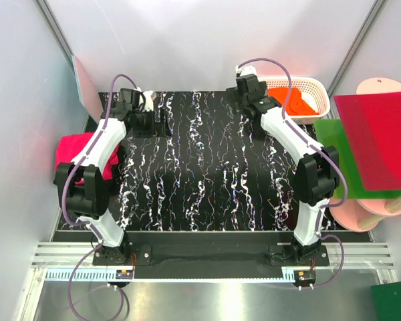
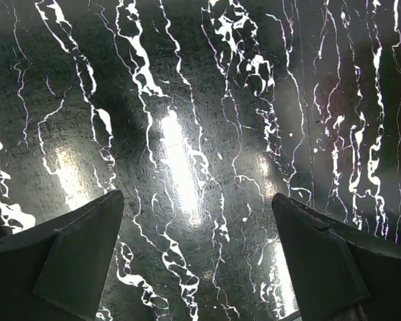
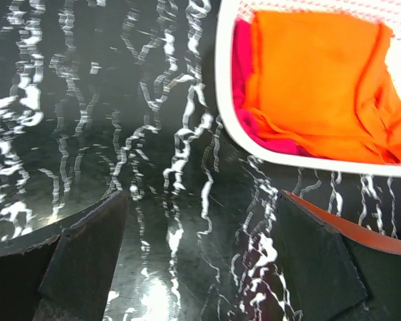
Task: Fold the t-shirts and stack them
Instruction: Grab crumpled tshirt from bin with the right arm
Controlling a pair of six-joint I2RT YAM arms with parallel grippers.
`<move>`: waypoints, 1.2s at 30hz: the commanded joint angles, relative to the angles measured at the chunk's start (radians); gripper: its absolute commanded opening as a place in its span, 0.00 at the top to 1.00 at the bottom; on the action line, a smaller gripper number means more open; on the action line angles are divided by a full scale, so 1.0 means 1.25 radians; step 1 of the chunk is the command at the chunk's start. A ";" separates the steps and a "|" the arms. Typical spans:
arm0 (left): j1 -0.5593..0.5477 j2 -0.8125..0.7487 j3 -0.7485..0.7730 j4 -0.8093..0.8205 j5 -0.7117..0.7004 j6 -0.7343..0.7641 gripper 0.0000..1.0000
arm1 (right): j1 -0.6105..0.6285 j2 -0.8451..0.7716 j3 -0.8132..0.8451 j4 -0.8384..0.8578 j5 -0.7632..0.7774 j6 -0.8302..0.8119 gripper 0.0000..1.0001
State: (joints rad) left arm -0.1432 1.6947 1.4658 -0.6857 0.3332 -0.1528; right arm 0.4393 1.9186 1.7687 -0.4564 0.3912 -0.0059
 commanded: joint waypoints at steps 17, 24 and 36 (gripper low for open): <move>0.135 0.092 0.014 0.008 0.464 0.007 0.01 | -0.159 0.332 0.479 -0.159 0.018 0.138 0.08; 0.200 0.133 0.016 0.066 0.533 -0.048 0.01 | -0.235 0.473 0.658 -0.205 0.000 0.151 0.08; 0.212 0.156 0.040 0.041 0.531 -0.040 0.01 | -0.274 0.606 0.692 -0.255 -0.045 0.196 0.28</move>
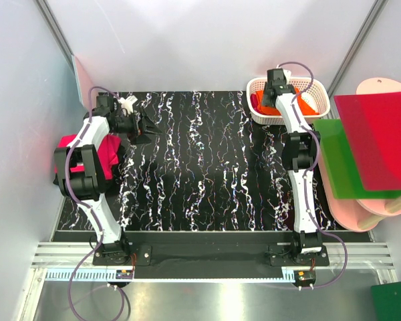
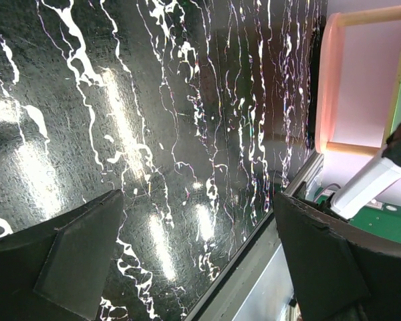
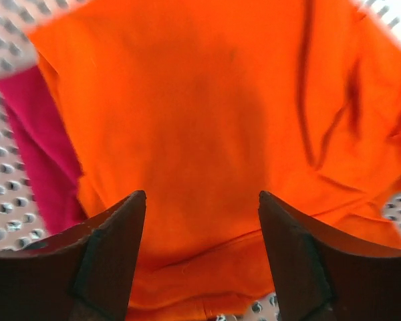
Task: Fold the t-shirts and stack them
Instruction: Grab crumpled tshirt from bin with the right arm
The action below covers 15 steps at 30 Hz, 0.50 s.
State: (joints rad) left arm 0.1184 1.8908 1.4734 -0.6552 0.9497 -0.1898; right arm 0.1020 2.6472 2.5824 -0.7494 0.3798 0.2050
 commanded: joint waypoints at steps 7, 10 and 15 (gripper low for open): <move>-0.001 -0.008 0.042 0.009 0.027 -0.004 0.01 | -0.008 0.078 0.084 -0.035 -0.094 0.059 0.97; -0.005 -0.007 0.048 0.005 0.026 -0.002 0.01 | -0.008 0.075 0.082 -0.037 -0.112 0.068 1.00; -0.010 -0.007 0.056 0.004 0.015 -0.003 0.01 | -0.002 -0.007 0.036 -0.041 -0.131 0.079 1.00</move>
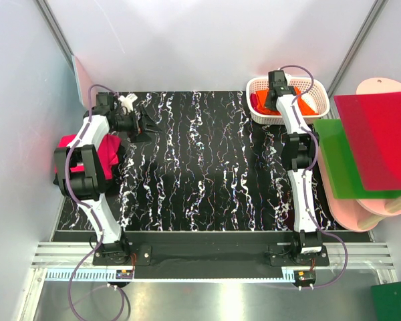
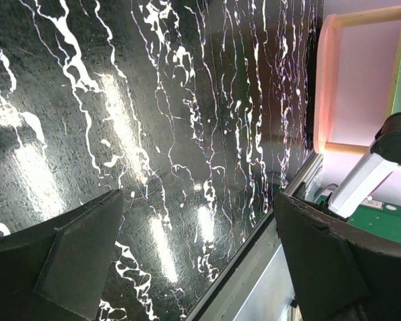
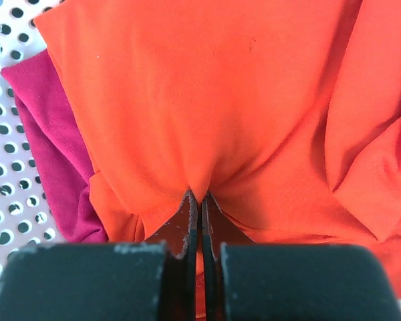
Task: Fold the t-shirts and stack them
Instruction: Grab crumpled tshirt from bin with the right arm
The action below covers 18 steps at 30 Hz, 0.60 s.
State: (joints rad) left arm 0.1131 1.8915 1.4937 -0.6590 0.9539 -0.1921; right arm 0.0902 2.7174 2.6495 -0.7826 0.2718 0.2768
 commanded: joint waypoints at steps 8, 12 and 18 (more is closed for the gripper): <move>-0.016 0.010 0.043 0.007 0.028 -0.003 0.01 | 0.044 -0.182 0.029 0.022 0.001 -0.011 1.00; -0.021 0.012 0.048 0.007 0.038 0.004 0.01 | 0.073 -0.218 0.071 0.058 0.030 -0.032 1.00; -0.019 0.007 0.052 -0.004 0.030 0.020 0.01 | 0.123 -0.275 0.109 0.085 0.038 -0.067 1.00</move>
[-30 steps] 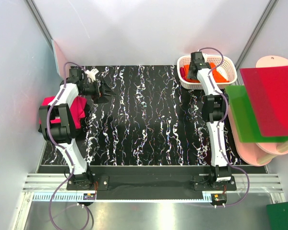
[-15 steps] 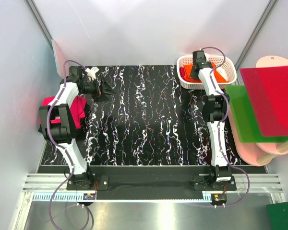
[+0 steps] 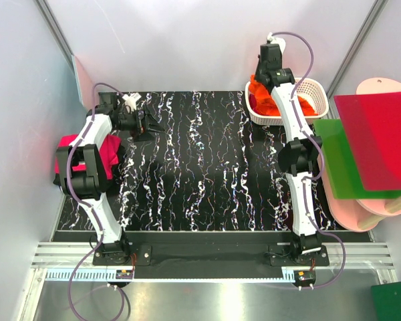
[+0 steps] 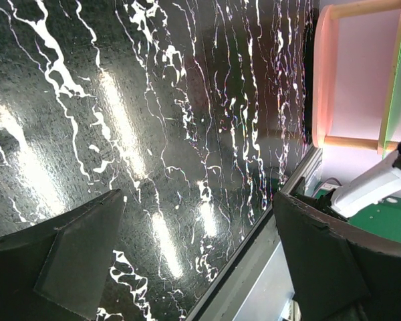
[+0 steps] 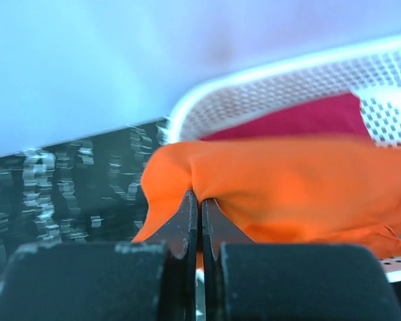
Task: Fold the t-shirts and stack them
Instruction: Grab crumpled tshirt from bin with the right arm, then move the tshirt to the center of the board
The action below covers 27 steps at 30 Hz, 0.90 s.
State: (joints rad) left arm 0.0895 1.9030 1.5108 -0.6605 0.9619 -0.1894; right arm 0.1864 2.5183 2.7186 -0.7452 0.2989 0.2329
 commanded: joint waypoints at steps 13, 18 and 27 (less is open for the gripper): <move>0.008 -0.055 0.064 0.018 -0.242 -0.066 0.01 | 0.275 -0.433 -0.188 -0.026 -0.037 -0.076 1.00; 0.008 -0.117 -0.010 0.101 -0.248 -0.098 0.01 | 0.339 -0.438 -0.018 -0.235 -0.046 -0.027 1.00; 0.012 -0.366 -0.195 0.131 -0.304 -0.105 0.01 | 0.527 -0.736 -0.348 -0.252 -0.026 0.071 1.00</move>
State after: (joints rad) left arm 0.0994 1.6165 1.3708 -0.5449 0.6395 -0.2970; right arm 0.7494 1.7947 2.4130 -1.0470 0.2508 0.2401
